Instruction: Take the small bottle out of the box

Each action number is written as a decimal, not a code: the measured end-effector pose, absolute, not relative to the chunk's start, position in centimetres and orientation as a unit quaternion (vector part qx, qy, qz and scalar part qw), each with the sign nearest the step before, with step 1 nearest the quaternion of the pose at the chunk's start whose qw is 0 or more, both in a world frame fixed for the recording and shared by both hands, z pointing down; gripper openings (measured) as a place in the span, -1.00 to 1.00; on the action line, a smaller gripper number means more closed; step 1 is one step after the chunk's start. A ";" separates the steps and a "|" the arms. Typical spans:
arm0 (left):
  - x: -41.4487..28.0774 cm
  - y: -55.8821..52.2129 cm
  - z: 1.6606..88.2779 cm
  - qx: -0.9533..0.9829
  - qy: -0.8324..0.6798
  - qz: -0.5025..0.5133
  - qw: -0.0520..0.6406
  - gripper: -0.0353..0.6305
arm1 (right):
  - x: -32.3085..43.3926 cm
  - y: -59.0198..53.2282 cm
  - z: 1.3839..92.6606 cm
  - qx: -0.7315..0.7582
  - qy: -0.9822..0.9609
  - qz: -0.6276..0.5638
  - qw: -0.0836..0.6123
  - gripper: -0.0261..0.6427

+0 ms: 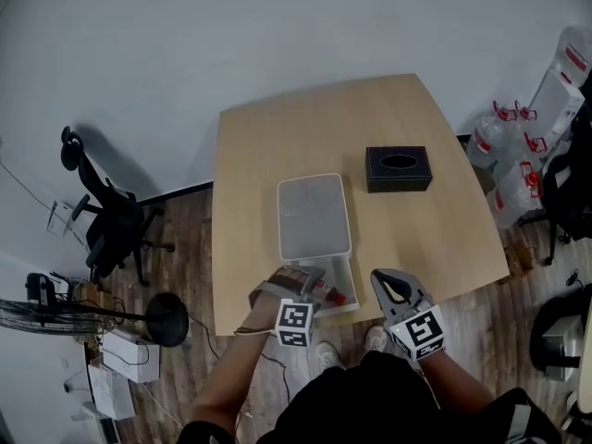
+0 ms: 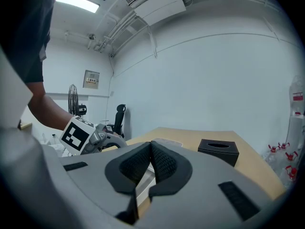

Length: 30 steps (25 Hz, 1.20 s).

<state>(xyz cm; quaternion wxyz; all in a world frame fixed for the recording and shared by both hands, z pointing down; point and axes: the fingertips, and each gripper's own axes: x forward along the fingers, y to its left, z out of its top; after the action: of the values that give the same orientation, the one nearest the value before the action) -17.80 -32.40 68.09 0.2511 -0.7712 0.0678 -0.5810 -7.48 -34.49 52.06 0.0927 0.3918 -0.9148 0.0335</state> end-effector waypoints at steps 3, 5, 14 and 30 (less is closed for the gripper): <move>-17.7 -32.3 70.0 -0.759 0.029 -0.602 0.247 0.17 | -6.9 -34.8 52.1 0.390 -0.915 0.036 0.096 -0.89; -17.7 -32.4 70.9 -0.756 0.011 -0.609 0.240 0.13 | -6.6 -34.9 52.2 0.389 -0.915 0.037 0.097 -0.89; -16.9 -32.1 73.7 -0.736 -0.045 -0.629 0.244 -0.07 | -5.7 -35.3 53.1 0.385 -0.916 0.045 0.105 -0.89; -16.3 -31.2 75.4 -0.740 -0.078 -0.632 0.218 -0.26 | -5.2 -36.5 53.8 0.385 -0.915 0.054 0.111 -0.89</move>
<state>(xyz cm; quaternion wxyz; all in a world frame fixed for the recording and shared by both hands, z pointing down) -16.32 -31.16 75.40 0.2177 -0.7399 -0.0783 -0.6317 -5.21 -36.52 53.77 0.1107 0.3853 -0.9145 0.0539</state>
